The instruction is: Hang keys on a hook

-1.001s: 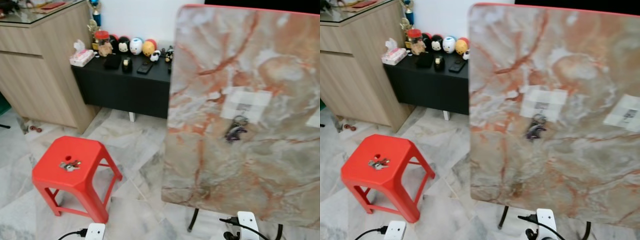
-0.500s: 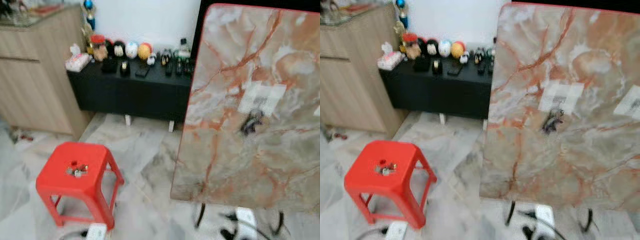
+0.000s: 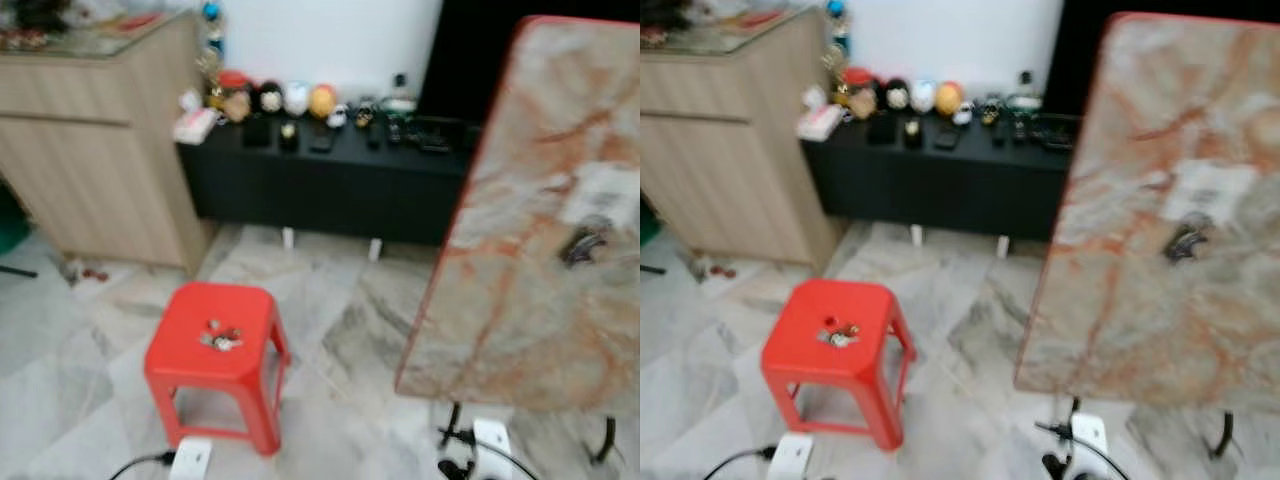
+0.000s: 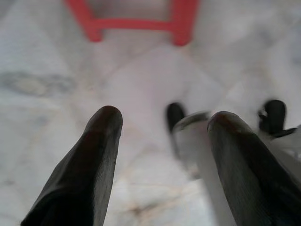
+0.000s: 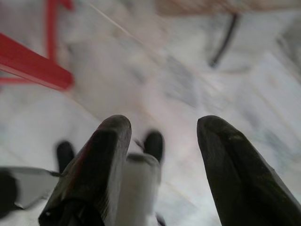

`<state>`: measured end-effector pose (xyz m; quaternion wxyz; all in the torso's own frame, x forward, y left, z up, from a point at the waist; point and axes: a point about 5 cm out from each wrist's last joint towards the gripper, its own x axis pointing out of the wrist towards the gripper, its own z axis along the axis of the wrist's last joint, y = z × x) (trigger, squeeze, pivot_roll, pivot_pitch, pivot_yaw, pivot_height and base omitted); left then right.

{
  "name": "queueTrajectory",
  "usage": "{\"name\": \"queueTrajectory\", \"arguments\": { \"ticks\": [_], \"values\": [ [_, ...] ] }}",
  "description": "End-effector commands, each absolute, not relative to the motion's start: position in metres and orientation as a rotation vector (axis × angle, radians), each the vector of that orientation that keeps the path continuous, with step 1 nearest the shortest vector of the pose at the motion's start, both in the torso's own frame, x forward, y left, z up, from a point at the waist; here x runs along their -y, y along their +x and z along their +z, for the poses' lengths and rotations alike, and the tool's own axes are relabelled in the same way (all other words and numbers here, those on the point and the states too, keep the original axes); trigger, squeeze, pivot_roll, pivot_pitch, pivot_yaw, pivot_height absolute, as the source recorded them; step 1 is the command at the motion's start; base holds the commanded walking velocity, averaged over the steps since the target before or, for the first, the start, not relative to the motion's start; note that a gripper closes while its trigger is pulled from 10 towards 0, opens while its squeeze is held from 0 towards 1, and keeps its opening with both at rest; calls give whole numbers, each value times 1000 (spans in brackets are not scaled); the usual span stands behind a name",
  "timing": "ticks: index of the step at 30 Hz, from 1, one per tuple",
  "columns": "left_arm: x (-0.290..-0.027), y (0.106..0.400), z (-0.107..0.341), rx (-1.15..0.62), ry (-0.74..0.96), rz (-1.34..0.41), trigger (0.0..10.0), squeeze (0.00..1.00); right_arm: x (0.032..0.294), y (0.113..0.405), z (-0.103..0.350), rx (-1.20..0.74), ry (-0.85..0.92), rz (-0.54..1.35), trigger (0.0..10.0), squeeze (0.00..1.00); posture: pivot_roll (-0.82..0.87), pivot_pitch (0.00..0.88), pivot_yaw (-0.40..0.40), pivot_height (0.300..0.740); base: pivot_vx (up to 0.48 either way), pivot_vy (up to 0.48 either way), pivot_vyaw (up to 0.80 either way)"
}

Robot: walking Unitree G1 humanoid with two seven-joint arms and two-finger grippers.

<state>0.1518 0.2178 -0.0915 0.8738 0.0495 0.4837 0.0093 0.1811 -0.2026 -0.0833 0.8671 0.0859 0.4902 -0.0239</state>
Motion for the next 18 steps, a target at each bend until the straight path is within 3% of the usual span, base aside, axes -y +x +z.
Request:
{"name": "queueTrajectory", "arguments": {
  "ticks": [1,18],
  "values": [
    [-211,156,-91,-1005,103,-4,10000,0,211,177,-84,-1031,175,-76,10000,0,-98,0,-33,740,0,439,0],
    [-211,158,-90,-1001,99,-4,10000,0,212,180,-82,-1021,187,-76,10000,0,-87,36,-35,740,0,438,0]
  ]
}}
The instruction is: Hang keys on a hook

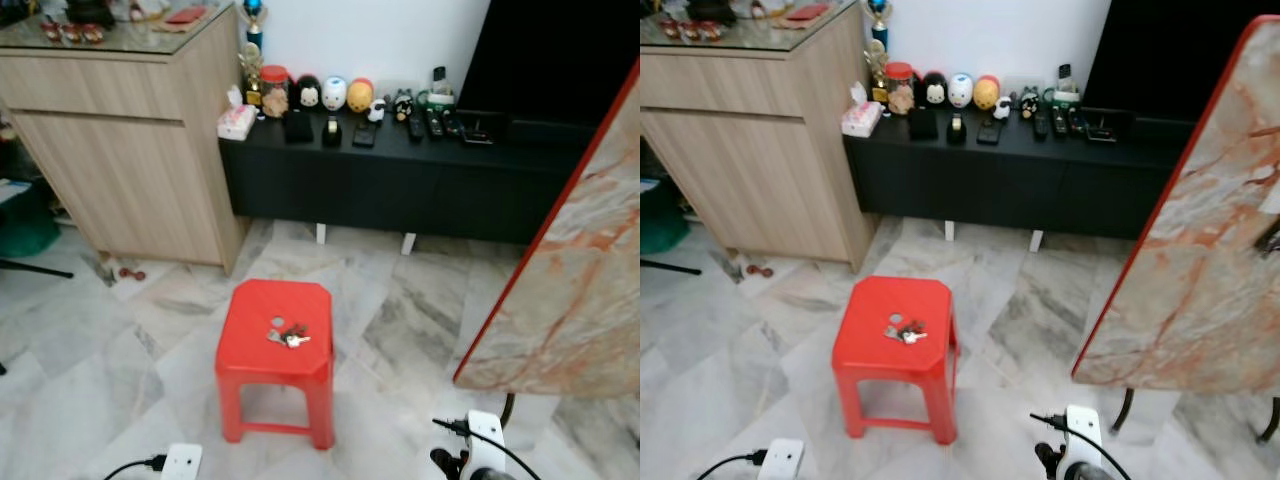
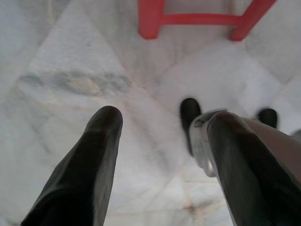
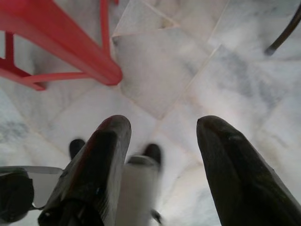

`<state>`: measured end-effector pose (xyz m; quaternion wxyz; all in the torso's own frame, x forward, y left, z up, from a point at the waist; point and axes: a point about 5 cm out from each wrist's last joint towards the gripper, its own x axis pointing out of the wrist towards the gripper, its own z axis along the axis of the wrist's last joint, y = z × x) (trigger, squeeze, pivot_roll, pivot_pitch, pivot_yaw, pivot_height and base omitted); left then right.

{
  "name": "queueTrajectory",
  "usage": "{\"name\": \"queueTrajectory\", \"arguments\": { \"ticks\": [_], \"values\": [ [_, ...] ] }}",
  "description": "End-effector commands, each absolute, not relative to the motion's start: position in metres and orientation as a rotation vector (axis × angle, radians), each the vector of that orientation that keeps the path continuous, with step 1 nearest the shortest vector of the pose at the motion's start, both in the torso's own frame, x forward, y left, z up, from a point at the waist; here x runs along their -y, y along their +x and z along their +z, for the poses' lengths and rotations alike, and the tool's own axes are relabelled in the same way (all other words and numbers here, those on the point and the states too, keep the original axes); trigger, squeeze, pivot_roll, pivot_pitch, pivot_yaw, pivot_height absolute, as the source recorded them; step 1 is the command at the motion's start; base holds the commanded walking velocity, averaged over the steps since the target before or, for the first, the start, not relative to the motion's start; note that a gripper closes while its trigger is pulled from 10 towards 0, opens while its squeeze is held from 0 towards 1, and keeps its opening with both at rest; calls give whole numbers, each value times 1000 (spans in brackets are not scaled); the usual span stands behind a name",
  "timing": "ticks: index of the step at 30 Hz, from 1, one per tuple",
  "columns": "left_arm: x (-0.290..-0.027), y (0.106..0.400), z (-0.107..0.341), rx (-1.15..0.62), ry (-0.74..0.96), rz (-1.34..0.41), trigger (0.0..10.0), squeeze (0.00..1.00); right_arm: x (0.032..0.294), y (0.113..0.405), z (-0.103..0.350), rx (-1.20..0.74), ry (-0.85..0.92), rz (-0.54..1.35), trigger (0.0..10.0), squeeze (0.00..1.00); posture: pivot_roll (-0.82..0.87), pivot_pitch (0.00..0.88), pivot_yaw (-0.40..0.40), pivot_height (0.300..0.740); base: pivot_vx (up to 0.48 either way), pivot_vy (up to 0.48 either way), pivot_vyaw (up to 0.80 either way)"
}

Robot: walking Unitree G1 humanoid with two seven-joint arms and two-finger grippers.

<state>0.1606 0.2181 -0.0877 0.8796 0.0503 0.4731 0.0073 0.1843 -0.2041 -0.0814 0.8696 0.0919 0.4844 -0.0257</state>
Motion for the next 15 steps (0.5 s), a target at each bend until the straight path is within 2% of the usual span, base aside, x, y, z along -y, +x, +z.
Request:
{"name": "queueTrajectory", "arguments": {
  "ticks": [1,15],
  "values": [
    [-211,158,-90,-1001,100,-4,10000,0,212,180,-82,-1020,190,-79,10000,0,-87,36,-35,740,0,439,0],
    [-211,159,-90,-1000,98,-6,10000,0,212,181,-81,-1000,195,-82,10000,0,-87,48,-40,740,0,437,0]
  ]
}}
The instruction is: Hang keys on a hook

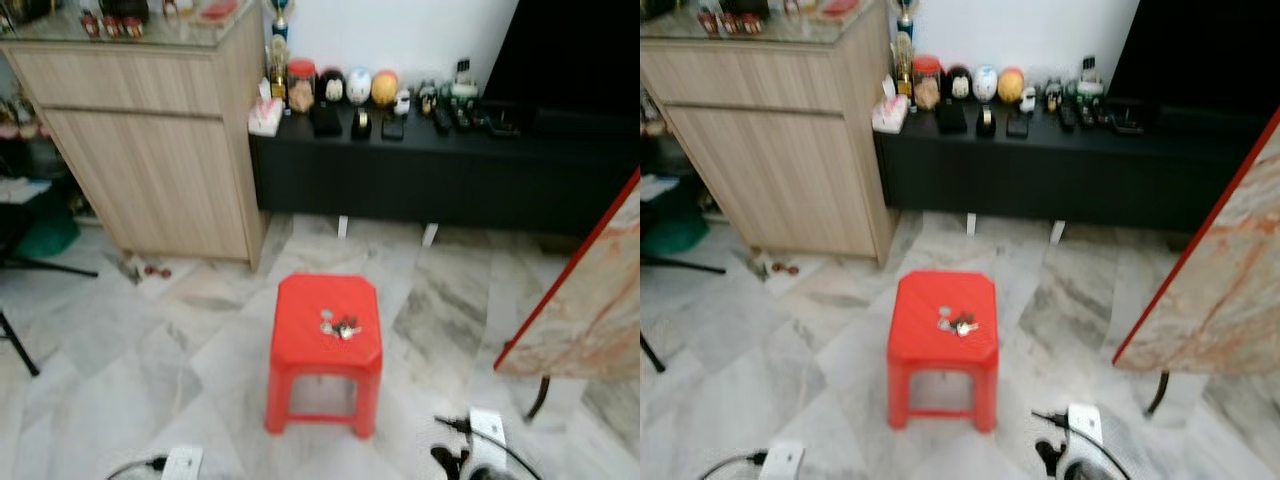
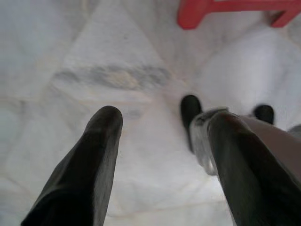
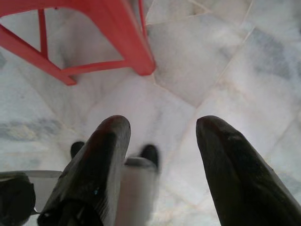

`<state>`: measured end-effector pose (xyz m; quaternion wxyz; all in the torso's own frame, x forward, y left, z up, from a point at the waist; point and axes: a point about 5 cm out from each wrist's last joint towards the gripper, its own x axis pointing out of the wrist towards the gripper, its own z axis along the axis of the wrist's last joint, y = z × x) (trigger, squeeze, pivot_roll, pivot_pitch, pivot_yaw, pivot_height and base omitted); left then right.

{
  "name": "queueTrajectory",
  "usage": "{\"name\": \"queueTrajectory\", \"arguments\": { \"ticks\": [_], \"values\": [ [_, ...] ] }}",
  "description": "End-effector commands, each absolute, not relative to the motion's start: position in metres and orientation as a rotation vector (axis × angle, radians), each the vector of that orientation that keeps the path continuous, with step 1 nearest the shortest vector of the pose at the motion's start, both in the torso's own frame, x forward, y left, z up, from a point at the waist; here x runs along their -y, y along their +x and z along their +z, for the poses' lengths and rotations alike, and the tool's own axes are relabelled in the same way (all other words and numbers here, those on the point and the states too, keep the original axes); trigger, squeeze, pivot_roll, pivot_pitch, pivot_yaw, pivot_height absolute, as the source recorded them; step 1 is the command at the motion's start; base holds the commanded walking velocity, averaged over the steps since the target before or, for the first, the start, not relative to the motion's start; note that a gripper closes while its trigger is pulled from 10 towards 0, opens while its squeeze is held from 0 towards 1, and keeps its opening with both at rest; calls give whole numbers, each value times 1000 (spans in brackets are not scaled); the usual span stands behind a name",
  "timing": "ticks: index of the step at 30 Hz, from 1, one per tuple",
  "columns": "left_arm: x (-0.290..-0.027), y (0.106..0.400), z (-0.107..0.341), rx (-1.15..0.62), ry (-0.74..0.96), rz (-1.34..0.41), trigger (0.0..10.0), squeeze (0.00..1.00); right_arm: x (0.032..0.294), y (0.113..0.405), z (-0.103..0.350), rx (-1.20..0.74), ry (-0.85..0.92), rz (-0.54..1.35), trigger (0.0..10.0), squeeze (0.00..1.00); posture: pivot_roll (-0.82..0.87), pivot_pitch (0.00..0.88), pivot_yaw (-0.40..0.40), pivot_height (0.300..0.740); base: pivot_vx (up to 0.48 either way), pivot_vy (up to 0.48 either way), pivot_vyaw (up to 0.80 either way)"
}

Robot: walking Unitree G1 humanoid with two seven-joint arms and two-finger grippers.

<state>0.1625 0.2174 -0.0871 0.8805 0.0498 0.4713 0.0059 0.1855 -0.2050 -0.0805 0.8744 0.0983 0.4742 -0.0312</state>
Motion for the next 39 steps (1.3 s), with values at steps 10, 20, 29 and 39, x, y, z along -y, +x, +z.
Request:
{"name": "queueTrajectory", "arguments": {
  "ticks": [10,20,29,39],
  "values": [
    [-210,159,-90,-1002,110,-12,10000,0,213,181,-81,-995,195,-80,10000,0,-93,38,-41,740,0,159,0],
    [-209,159,-90,-997,96,-14,10000,0,214,181,-81,-984,196,-88,10000,0,-96,28,-41,740,0,0,0],
    [-210,158,-90,-992,106,-2,10000,0,213,182,-80,-972,175,-77,10000,0,-101,8,-35,740,121,0,0],
    [-214,156,-91,-1014,134,-22,10000,0,209,181,-82,-967,230,-86,10000,0,-105,15,-21,740,313,0,288]
  ]
}}
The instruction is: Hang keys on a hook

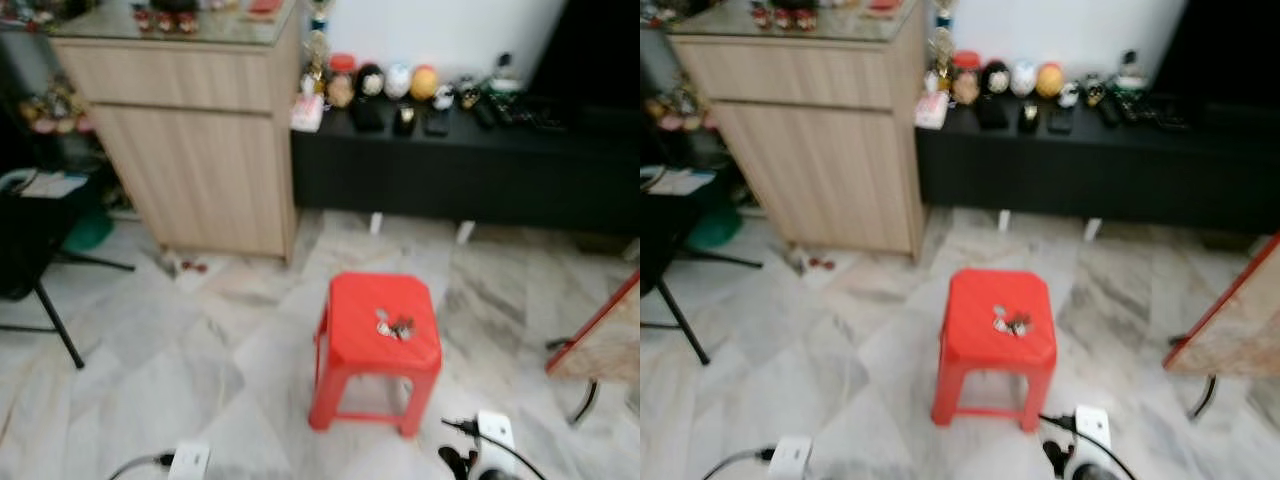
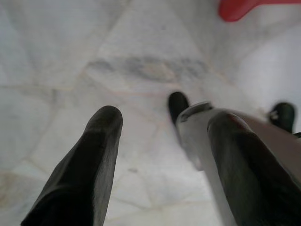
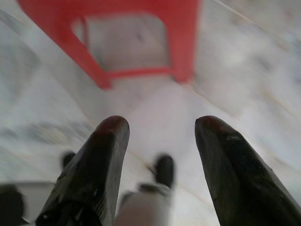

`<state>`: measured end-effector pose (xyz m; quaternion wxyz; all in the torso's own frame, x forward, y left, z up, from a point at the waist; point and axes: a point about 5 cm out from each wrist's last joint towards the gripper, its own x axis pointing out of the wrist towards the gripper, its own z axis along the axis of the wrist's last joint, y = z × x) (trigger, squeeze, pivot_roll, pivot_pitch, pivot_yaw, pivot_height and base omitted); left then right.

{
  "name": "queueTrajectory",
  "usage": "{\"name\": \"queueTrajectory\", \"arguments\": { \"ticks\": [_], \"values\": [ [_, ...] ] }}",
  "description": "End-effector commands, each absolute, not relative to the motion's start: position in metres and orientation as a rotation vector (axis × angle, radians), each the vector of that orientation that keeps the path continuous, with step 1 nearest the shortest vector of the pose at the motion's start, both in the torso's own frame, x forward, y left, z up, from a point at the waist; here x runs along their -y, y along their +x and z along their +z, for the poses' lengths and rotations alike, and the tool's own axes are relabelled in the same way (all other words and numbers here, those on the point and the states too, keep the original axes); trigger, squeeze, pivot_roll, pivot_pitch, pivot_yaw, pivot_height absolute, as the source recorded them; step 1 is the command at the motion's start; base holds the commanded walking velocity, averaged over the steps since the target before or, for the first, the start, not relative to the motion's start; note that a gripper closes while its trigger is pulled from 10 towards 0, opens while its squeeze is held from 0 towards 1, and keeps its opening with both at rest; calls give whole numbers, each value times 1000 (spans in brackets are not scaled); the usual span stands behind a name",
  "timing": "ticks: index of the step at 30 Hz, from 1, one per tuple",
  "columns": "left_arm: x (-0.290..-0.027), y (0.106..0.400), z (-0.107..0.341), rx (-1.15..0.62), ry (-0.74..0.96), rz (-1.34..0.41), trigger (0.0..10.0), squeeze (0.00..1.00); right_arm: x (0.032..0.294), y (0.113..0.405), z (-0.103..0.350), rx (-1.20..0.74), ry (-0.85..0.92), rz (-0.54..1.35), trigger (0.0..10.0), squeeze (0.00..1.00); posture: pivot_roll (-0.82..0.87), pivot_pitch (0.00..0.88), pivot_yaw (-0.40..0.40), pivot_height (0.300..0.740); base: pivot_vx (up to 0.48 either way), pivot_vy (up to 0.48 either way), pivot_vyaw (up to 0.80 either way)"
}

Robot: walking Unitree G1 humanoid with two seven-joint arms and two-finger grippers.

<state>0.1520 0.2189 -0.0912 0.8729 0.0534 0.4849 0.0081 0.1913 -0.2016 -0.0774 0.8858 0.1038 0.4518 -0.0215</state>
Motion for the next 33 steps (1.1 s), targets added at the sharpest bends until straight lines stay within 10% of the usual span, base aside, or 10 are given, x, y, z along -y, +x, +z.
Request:
{"name": "queueTrajectory", "arguments": {
  "ticks": [1,33],
  "values": [
    [-214,157,-91,-1014,134,-24,10000,0,209,181,-81,-963,234,-85,10000,0,-106,19,-20,740,326,0,0],
    [-213,163,-88,-1002,131,-30,10000,0,207,197,-70,-806,219,1,10000,0,-125,51,-27,740,163,0,57]
  ]
}}
